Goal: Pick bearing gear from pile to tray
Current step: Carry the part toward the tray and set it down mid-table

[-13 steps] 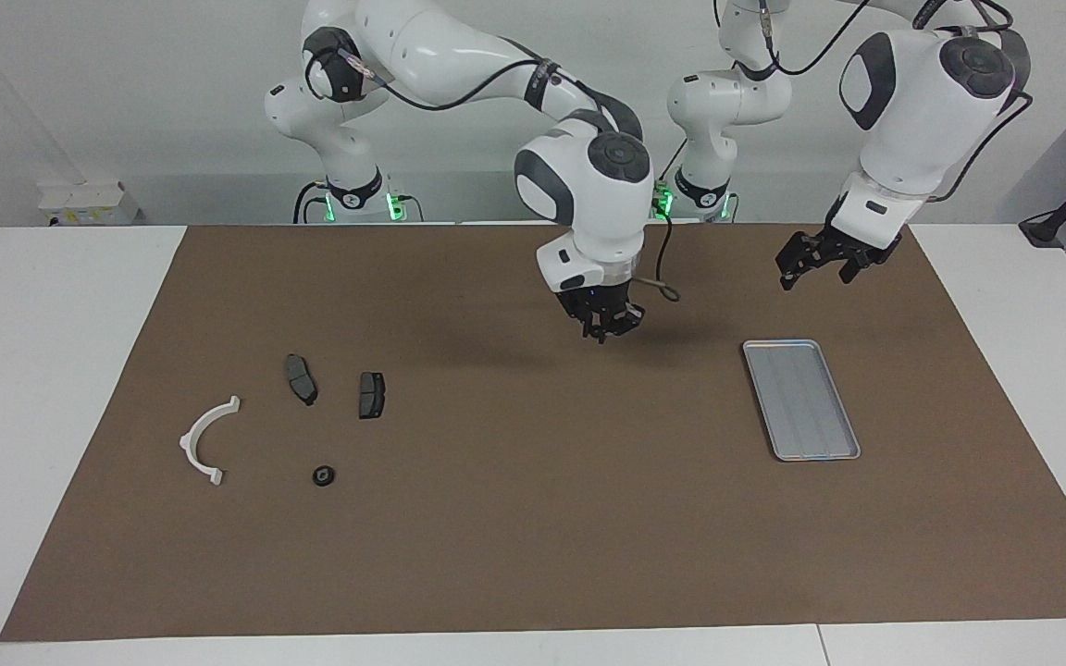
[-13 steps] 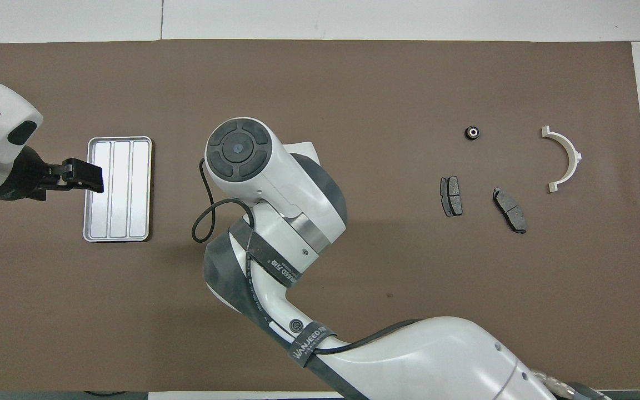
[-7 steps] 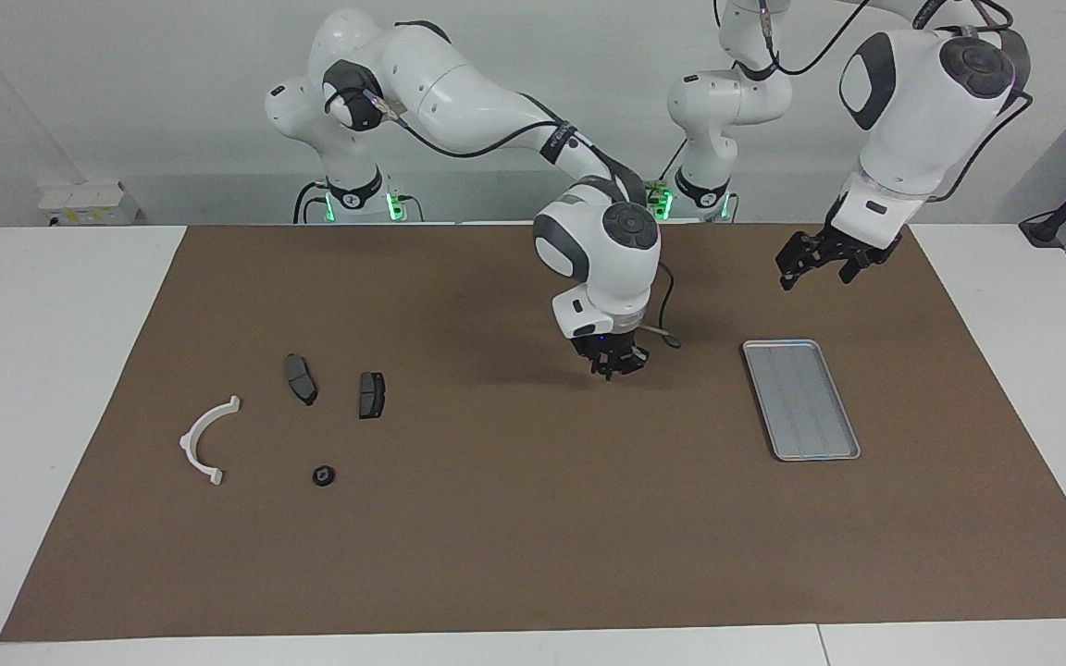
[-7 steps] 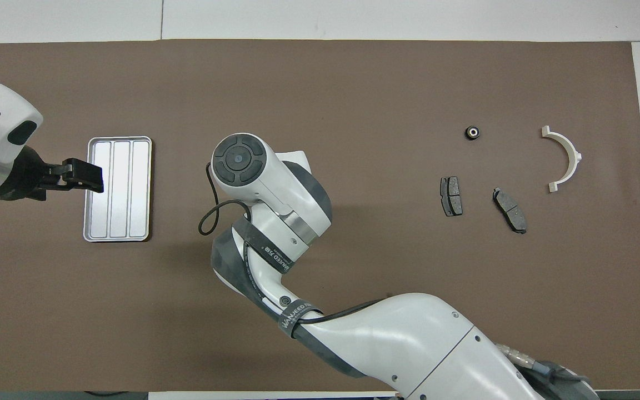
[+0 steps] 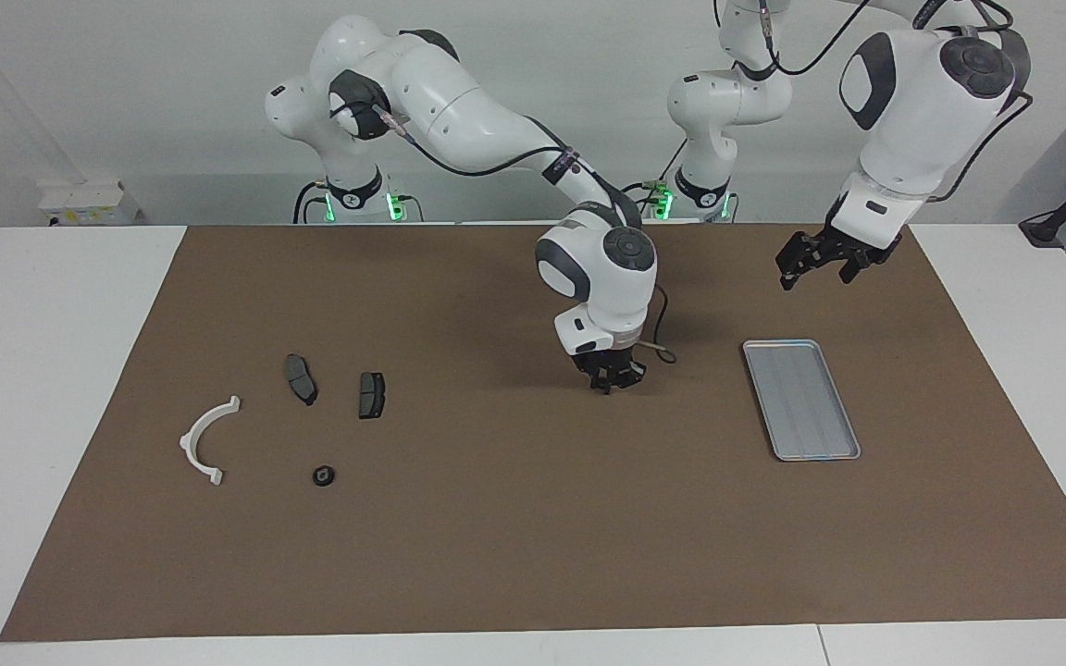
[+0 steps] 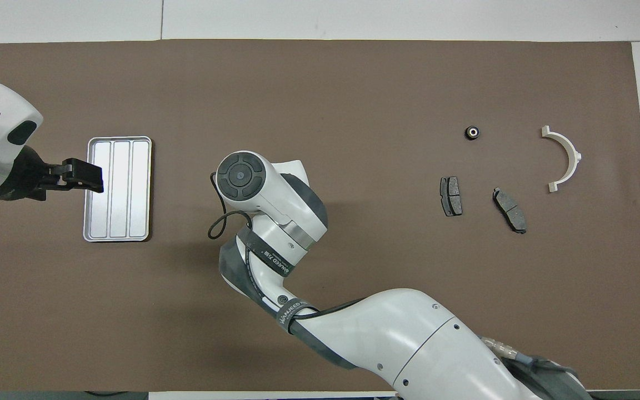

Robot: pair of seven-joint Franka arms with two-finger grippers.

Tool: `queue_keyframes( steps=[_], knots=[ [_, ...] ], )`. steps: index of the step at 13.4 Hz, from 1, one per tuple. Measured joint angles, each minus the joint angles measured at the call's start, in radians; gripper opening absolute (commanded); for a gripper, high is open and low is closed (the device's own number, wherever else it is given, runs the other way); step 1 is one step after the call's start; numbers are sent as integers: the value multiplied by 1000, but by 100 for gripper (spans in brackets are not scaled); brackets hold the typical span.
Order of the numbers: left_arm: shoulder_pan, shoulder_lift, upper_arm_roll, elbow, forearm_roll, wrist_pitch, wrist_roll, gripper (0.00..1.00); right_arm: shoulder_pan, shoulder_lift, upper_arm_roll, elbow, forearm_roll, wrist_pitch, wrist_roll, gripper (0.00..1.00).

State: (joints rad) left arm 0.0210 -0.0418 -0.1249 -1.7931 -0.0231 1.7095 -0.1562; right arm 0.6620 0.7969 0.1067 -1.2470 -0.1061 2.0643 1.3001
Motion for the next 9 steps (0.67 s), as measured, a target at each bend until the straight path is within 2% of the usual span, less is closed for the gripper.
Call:
queue_keyframes(
  steps=[1,2,3,6,9],
  knots=[
    [0,0,0,0,0,0,0,100,0,0,0,0,0,0,0,3],
    [0,0,0,0,0,0,0,100,0,0,0,0,0,0,0,92],
    [0,0,0,0,0,0,0,100,0,0,0,0,0,-1,0,100],
    [0,0,0,0,0,0,0,100,-3,-2,-7,20,-11,-84,0,100],
    [0,0,0,1,0,3,-61,100,-48,-24,-16,124,-16,-242,-44,100]
  ],
)
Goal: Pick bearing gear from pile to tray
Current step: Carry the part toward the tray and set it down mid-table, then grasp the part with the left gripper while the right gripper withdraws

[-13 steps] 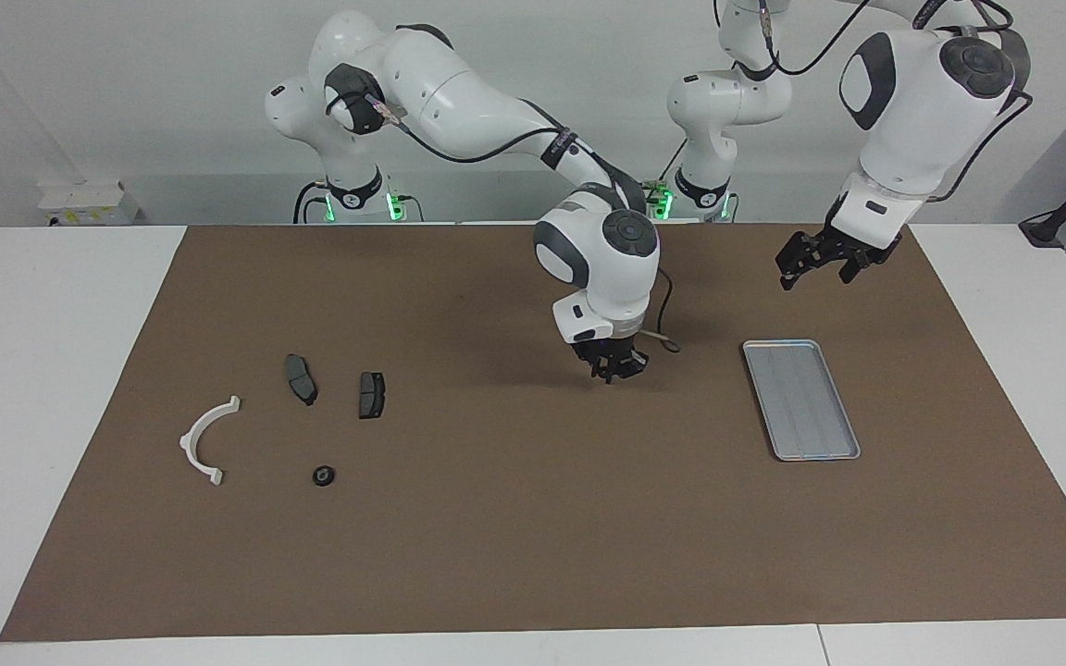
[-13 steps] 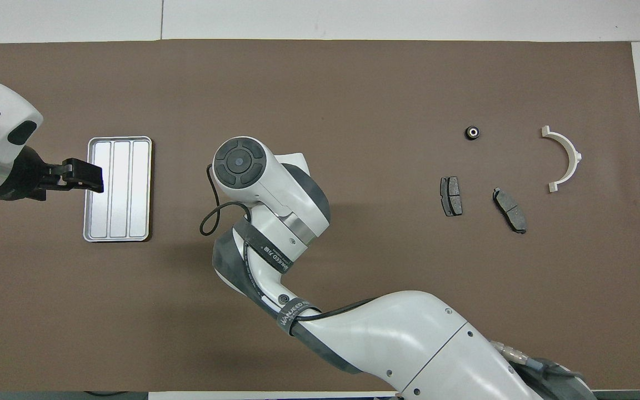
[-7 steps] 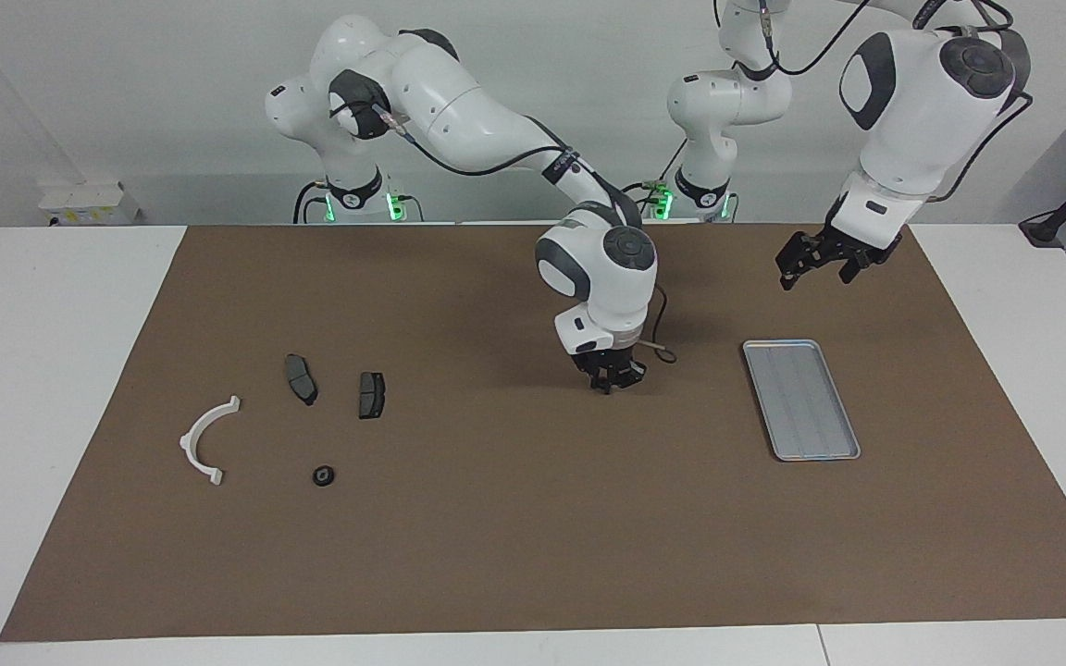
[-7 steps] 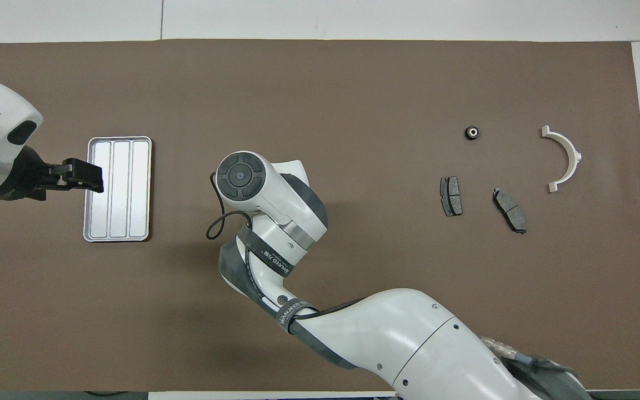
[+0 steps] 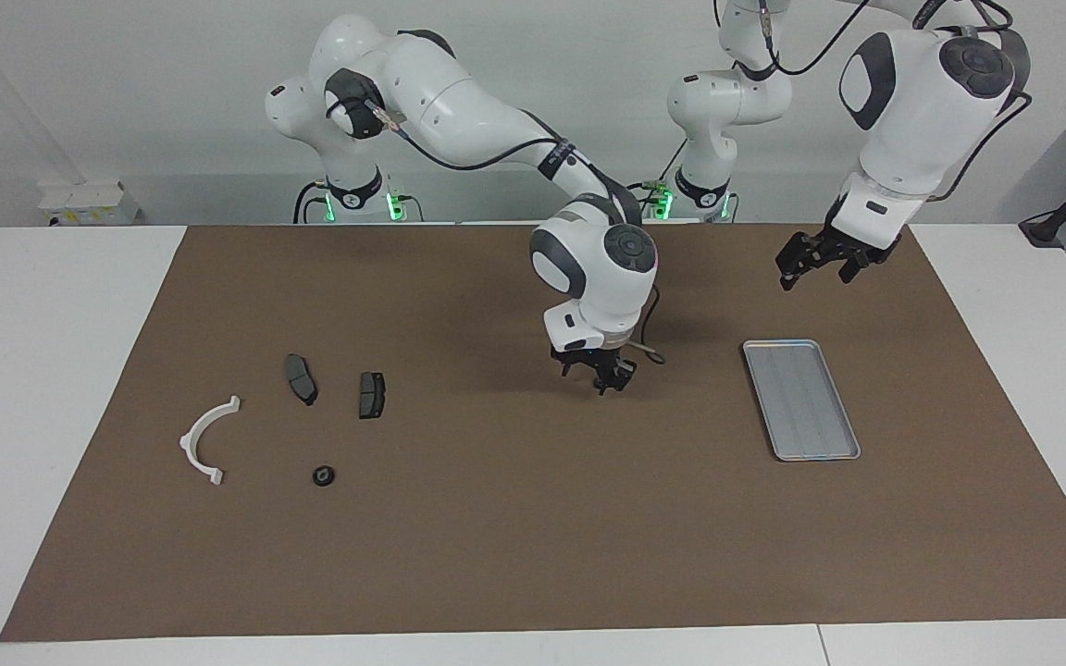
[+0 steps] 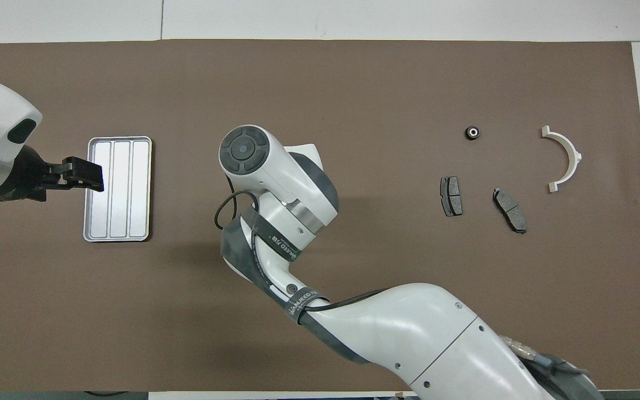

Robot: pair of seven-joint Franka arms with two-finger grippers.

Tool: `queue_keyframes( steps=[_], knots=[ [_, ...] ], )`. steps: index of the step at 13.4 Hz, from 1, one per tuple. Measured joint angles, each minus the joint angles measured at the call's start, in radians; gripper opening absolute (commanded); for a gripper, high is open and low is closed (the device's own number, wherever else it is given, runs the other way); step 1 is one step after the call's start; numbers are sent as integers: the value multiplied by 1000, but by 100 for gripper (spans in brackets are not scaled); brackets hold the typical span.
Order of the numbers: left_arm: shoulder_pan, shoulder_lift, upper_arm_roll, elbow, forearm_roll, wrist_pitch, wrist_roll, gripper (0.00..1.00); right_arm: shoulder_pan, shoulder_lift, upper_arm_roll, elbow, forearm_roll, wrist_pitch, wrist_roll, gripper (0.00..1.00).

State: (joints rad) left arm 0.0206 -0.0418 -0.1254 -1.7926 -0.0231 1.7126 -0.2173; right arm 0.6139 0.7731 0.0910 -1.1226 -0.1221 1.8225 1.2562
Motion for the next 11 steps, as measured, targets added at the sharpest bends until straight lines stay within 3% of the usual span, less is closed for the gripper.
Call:
queue_keyframes(
  steps=[2,6,9,11],
  knots=[
    [-1,0,-3,0,0,10,-51,100,-84,-59,1,39,0,-85,-163,100],
    [-50,15,-7,-8,-3,47,-160,100,-317,-182,2,46,10,-224,-685,100],
    [-202,107,-12,-37,-4,184,-405,100,-463,-191,4,14,14,-214,-935,100],
    [-287,165,-15,-68,-4,285,-532,100,-519,-196,4,-67,14,-111,-971,100]
  ],
)
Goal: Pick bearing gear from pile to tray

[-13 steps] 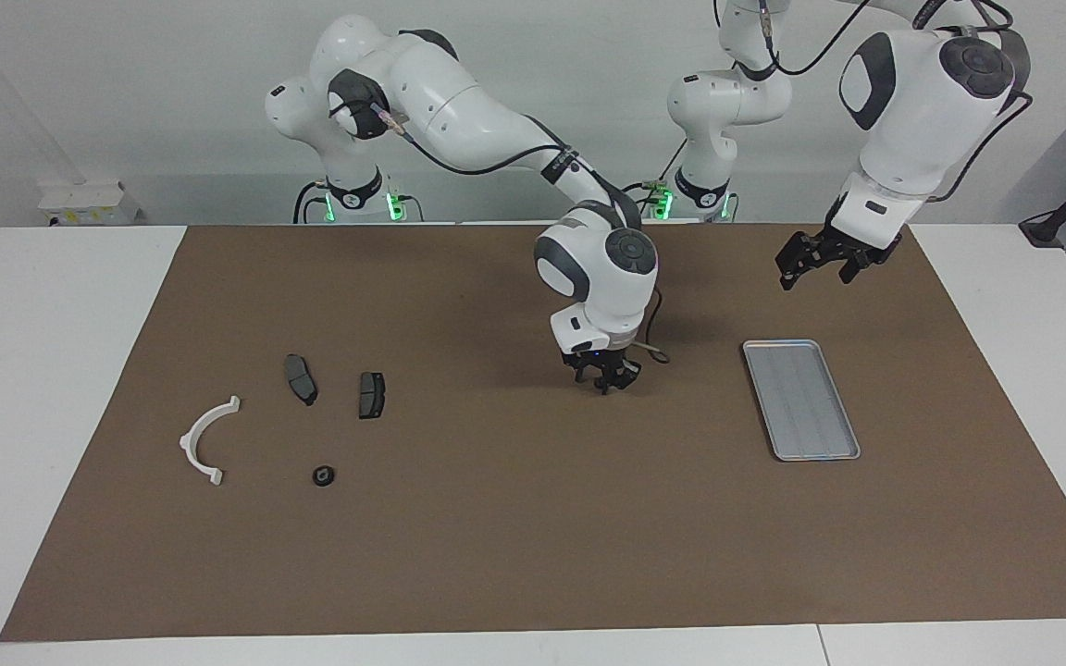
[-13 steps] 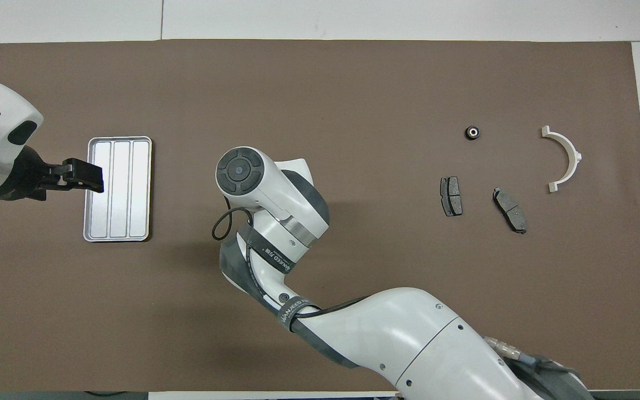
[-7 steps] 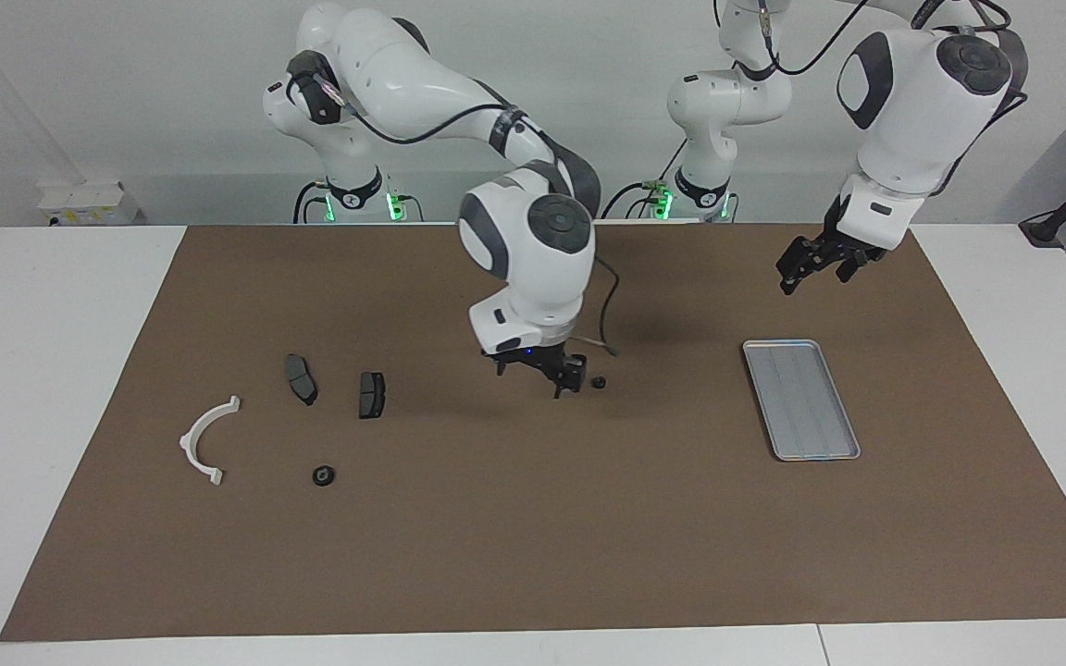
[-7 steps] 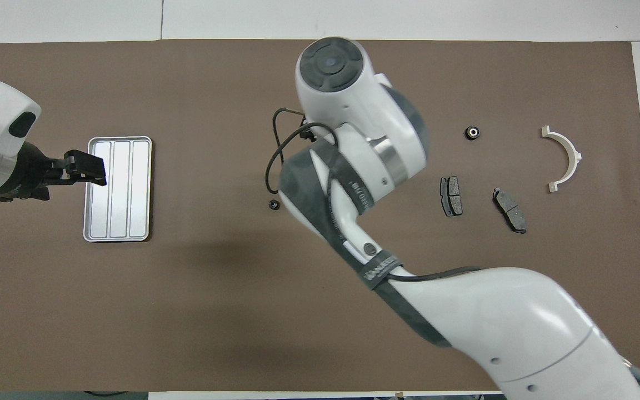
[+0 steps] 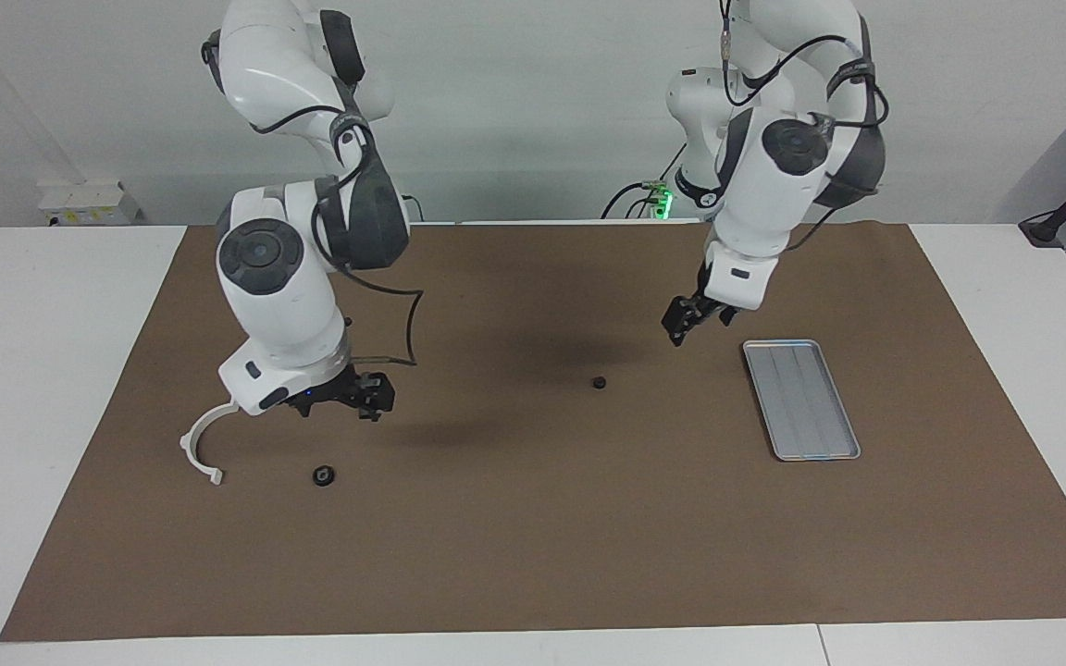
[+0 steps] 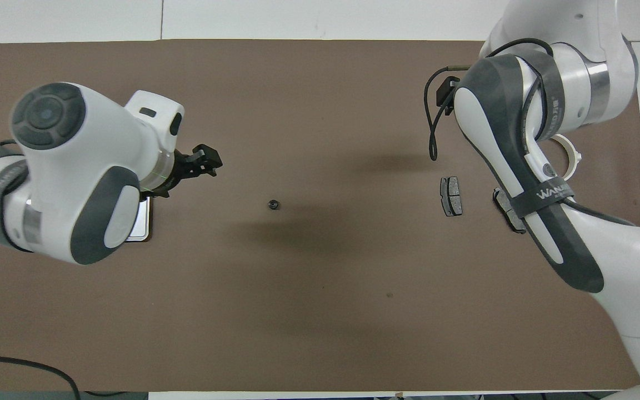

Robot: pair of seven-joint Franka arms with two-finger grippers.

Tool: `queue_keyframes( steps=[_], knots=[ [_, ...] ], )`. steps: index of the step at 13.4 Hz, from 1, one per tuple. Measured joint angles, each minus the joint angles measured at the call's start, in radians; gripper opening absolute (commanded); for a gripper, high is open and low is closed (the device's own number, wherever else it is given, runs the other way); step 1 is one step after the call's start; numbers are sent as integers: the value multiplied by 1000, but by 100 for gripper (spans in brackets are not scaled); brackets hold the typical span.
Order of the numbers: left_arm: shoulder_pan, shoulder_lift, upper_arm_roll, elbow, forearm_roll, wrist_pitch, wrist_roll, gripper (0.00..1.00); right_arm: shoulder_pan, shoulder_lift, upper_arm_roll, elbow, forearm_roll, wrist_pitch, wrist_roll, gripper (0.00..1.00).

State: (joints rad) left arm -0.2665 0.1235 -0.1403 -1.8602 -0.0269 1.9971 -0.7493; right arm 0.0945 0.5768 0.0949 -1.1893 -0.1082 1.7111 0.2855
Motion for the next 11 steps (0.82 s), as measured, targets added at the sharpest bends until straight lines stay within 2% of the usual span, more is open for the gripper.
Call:
queue_keyframes(
  steps=[3,5,8,11],
  knots=[
    [-99,74,-1,-43,0,77,-129,100,-59,-31,-1,-217,-4,230,0,100],
    [-180,134,-2,-103,0,180,-206,100,-83,-32,-3,-320,-5,340,0,100],
    [-215,203,1,-124,0,279,-248,95,-89,-17,-4,-367,-7,401,7,100],
    [-212,227,11,-124,0,314,-251,93,-89,9,-4,-374,-8,458,9,100]
  ],
)
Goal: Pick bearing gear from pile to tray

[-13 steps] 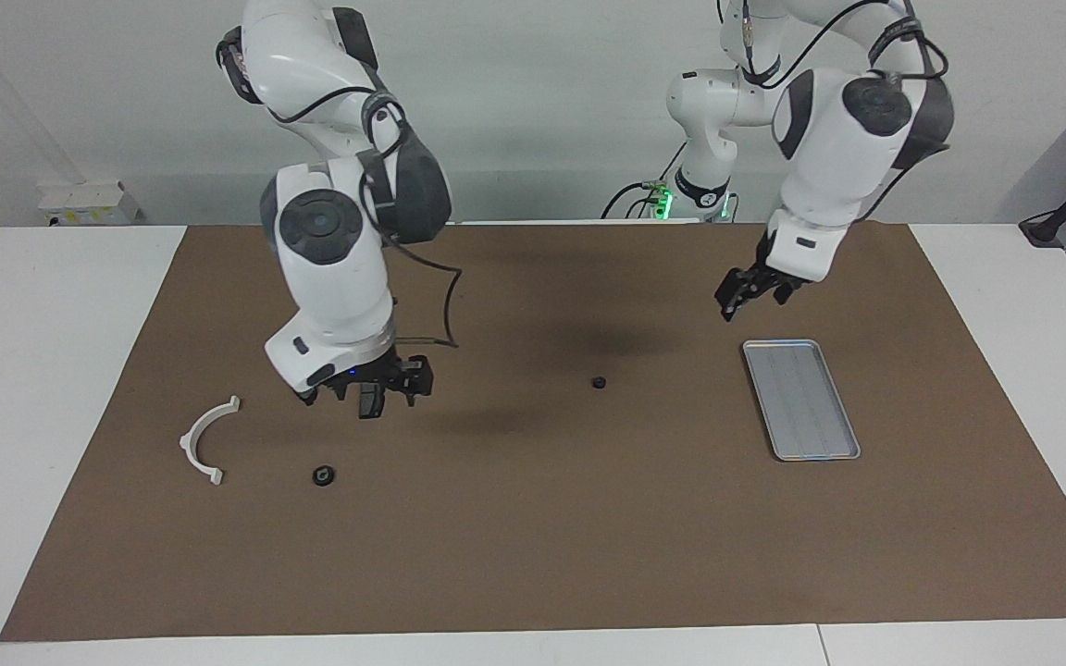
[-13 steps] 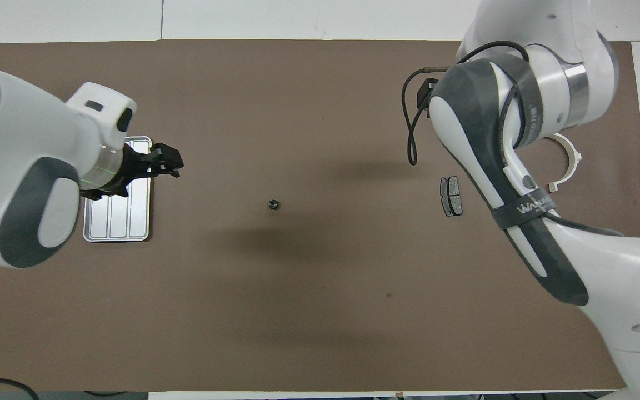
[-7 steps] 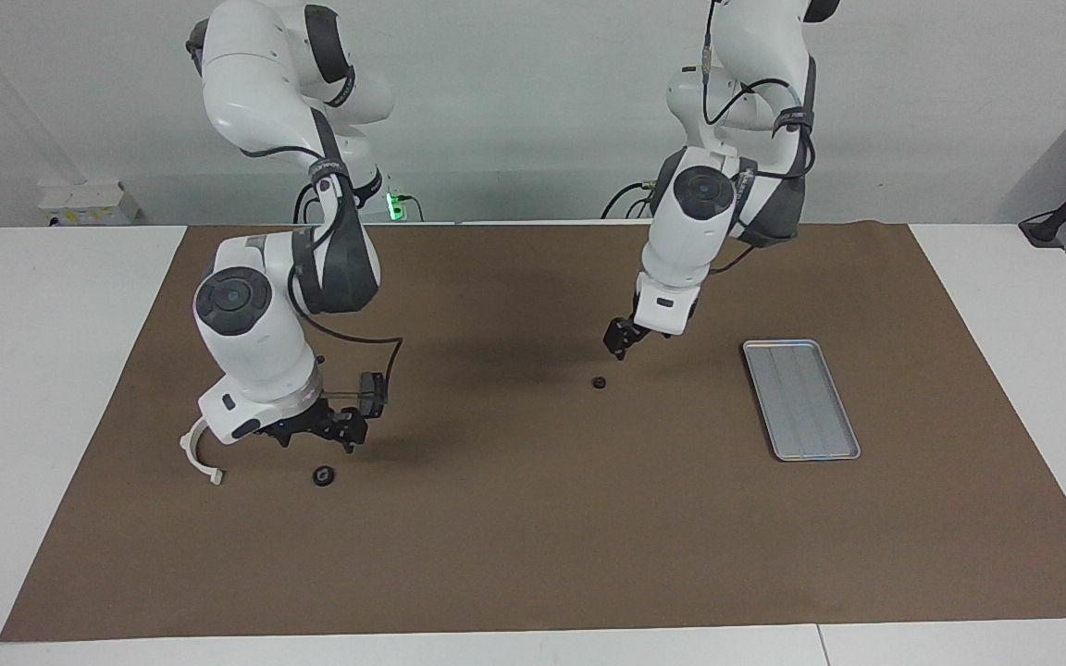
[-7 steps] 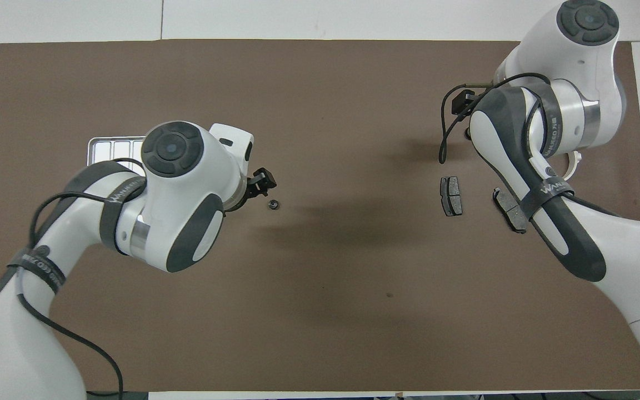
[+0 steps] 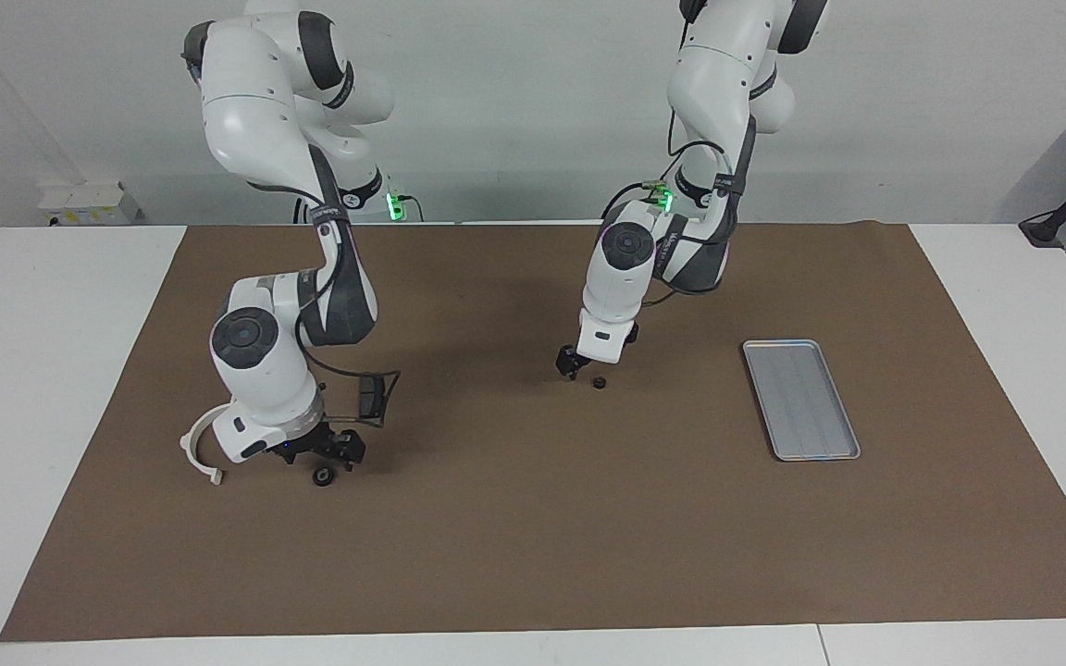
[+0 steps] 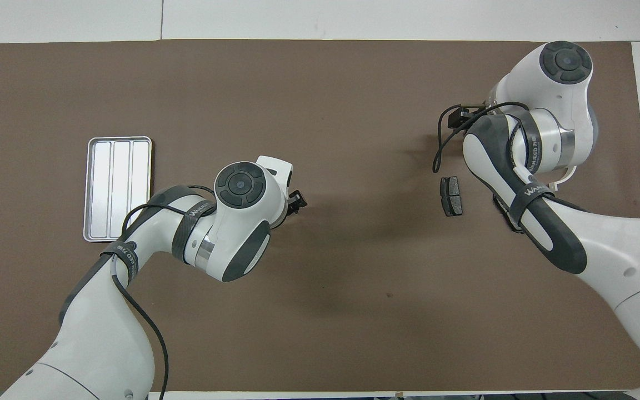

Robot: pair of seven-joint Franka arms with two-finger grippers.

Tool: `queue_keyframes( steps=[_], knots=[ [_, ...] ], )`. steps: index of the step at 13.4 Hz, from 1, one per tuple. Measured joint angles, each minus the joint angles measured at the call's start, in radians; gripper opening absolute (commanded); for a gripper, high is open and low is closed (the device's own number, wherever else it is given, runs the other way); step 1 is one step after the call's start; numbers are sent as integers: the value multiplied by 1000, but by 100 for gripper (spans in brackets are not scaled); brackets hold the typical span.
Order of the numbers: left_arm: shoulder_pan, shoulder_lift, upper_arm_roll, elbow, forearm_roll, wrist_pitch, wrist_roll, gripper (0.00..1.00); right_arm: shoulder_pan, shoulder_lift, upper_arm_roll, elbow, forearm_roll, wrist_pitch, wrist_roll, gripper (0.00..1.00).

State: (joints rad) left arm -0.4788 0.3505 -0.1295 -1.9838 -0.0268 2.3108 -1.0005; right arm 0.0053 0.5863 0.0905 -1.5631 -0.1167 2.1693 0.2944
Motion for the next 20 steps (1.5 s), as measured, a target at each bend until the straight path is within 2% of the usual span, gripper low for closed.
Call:
queue_keyframes(
  steps=[3,5,9,12,13,15,16,17,20],
  knots=[
    [3,0,4,3,0,20,-2,87,0,27,0,-1,0,47,3,99],
    [3,0,5,3,0,25,-2,85,0,33,0,-1,0,54,5,95],
    [4,2,11,3,2,39,-4,81,-1,39,0,-3,0,68,17,73],
    [5,4,14,3,7,47,-4,77,-12,40,-1,-6,0,74,19,51],
    [5,4,14,3,7,48,-4,66,-14,38,-1,-4,0,74,19,37],
    [5,4,14,3,7,49,-4,21,-14,36,0,-4,0,74,19,7],
    [7,2,16,3,9,46,-4,12,-14,36,4,-3,0,74,19,0],
    [8,0,16,4,9,46,-4,6,-14,35,5,-3,0,74,19,0],
    [10,-2,15,15,9,25,-4,4,-14,35,5,-2,0,73,19,0]
  ],
)
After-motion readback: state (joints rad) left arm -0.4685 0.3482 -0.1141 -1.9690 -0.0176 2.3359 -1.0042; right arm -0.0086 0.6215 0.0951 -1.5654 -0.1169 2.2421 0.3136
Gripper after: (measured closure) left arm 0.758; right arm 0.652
